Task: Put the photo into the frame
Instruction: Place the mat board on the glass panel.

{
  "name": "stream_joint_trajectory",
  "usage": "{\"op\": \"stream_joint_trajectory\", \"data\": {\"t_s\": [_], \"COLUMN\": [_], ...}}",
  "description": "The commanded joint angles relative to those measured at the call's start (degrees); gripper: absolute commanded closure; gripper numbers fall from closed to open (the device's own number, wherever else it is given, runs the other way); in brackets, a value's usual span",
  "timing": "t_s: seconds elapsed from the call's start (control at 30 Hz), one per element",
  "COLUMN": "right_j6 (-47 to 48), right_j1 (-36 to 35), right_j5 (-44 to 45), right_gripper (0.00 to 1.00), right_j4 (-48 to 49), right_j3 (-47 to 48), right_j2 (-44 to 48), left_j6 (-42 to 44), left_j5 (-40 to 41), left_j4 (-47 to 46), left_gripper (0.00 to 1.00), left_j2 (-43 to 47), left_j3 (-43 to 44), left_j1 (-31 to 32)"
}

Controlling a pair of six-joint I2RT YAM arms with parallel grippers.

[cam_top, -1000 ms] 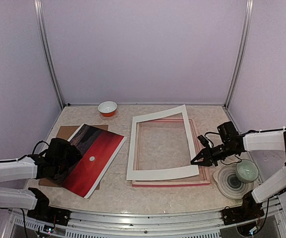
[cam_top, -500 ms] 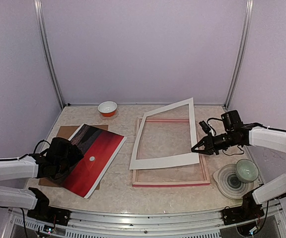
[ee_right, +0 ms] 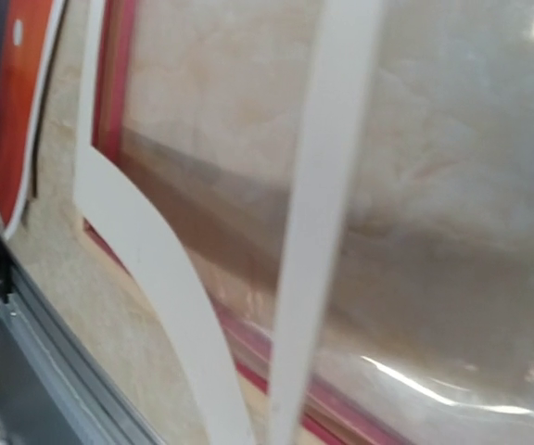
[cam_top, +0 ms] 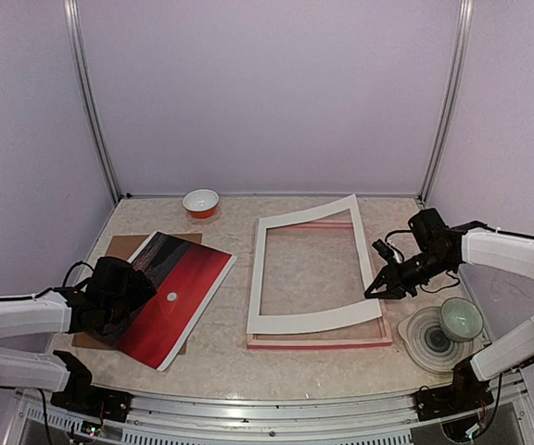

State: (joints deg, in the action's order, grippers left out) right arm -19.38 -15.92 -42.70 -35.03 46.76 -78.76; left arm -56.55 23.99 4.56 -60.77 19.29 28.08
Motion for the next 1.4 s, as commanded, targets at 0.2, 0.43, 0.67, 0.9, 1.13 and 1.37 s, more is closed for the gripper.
{"op": "stream_joint_trajectory", "data": {"t_s": [0.2, 0.43, 0.67, 0.9, 1.13, 1.37], "right_j6": [3.7, 4.0, 4.1, 3.4, 2.2, 2.9], "right_j1": [0.9, 0.9, 0.9, 0.9, 0.9, 0.9], "right_j5": [7.2, 8.1, 6.5, 4.2, 4.2, 8.7], "right_gripper": [0.98, 0.98, 0.98, 0.97, 0.9, 0.65], "right_j4": [-7.4, -7.9, -7.4, -5.2, -2.8, -5.5], "right_j3": [2.6, 2.6, 2.8, 1.8, 1.9, 3.7], "right_j2": [-0.2, -0.1, -0.5, -1.2, -2.6, -2.4], "left_j6": [0.7, 0.6, 0.6, 0.3, 0.4, 0.1], "left_j5": [-0.2, -0.5, -0.4, -0.7, -0.6, -0.5], "left_j4": [-1.5, -2.1, -2.1, -2.4, -1.9, -2.1], "left_gripper": [0.01, 0.01, 0.01, 0.01, 0.01, 0.01], "left_j2": [-0.6, -1.3, -1.3, -1.3, -1.4, -1.0], "left_j3": [0.9, 0.8, 0.7, 0.6, 0.8, 0.4], "left_j1": [0.3, 0.3, 0.3, 0.3, 0.4, 0.4]}}
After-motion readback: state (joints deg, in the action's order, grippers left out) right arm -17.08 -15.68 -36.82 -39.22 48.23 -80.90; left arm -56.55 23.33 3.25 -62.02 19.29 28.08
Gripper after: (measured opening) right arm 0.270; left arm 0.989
